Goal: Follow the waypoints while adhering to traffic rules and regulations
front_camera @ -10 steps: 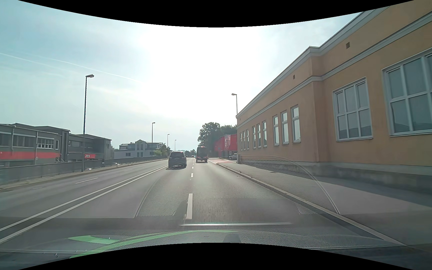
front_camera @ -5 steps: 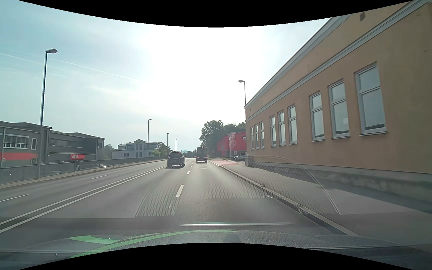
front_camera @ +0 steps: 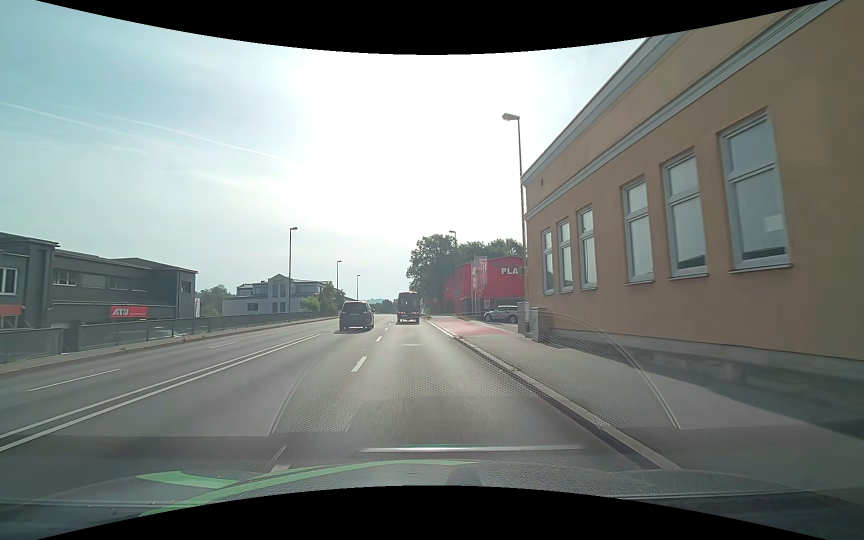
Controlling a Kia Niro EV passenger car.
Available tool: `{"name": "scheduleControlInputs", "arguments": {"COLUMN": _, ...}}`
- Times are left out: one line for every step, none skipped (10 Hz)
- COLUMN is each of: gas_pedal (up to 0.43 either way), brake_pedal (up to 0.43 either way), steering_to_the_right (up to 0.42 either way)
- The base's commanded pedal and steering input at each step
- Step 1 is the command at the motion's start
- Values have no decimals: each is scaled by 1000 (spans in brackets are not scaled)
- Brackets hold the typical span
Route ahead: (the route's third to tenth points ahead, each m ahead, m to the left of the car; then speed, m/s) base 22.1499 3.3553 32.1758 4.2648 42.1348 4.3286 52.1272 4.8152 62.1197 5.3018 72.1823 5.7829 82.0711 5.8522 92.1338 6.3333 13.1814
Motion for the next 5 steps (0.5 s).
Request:
{"name": "scheduleControlInputs", "arguments": {"gas_pedal": 118, "brake_pedal": 0, "steering_to_the_right": -17}}
{"name": "scheduleControlInputs", "arguments": {"gas_pedal": 118, "brake_pedal": 0, "steering_to_the_right": -16}}
{"name": "scheduleControlInputs", "arguments": {"gas_pedal": 118, "brake_pedal": 0, "steering_to_the_right": -15}}
{"name": "scheduleControlInputs", "arguments": {"gas_pedal": 87, "brake_pedal": 0, "steering_to_the_right": -13}}
{"name": "scheduleControlInputs", "arguments": {"gas_pedal": 79, "brake_pedal": 0, "steering_to_the_right": -13}}
